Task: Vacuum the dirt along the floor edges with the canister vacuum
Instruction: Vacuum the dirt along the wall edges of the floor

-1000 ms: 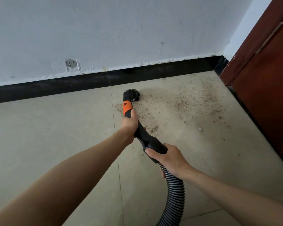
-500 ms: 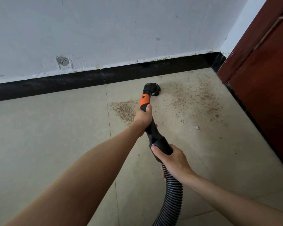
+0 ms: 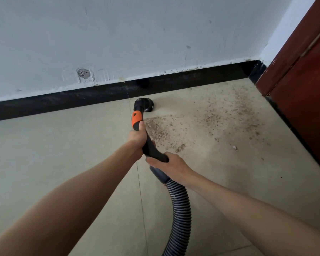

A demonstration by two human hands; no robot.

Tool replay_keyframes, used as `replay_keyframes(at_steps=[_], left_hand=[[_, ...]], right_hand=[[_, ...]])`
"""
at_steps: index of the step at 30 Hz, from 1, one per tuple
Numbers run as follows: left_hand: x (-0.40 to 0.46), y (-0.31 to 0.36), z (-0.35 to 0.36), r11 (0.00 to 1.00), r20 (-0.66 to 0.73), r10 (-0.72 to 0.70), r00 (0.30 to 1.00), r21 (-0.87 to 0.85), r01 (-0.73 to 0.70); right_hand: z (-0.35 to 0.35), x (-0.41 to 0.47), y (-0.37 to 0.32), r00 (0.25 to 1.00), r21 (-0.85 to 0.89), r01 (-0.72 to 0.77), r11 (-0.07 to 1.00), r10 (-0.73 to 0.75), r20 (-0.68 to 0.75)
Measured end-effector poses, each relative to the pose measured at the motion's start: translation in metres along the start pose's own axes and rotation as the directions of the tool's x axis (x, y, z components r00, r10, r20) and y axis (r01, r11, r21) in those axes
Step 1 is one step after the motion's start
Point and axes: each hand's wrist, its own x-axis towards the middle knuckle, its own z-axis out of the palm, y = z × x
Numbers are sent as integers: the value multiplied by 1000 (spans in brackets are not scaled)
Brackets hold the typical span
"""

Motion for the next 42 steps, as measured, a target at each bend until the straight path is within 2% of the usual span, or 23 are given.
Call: replay_keyframes(at_steps=[6,9,13,18,22,27,32,38,42], left_hand=[[1,-10,-29,998,-82,-41,996,-54,36],[2,-4,-37,995,-70,-82,994,-69,78],[5,-3,-44,999,-67,-43,997,1,43],[-1,-13,-40,997,-71,-77,994,-9,77],[-8,-22,-27,997,-39,-73,997,-3,73],[-18,-25,3,998,37,-63,997,15,62],[-26,-28,37,999,68,-18,998,47,14],[-30,-27,71,992,147,11,989,122,-29],[-31,-23,86,985,212,13,977,164,-48]], right_hand=[[31,10,-14,990,-166,137,977,-142,-23],[36,5,-14,991,-159,134,978,-135,3],[34,-8,-8,991,-154,125,980,-115,74],[27,-20,1,989,-141,108,984,-92,115],[20,-28,14,994,-190,92,977,-78,80],[1,-34,20,997,-148,58,987,-50,59],[-9,-35,32,1000,-125,-24,992,25,3],[-13,-38,43,969,-56,-71,996,56,-241],[-18,-33,49,950,-75,-105,992,78,-301]])
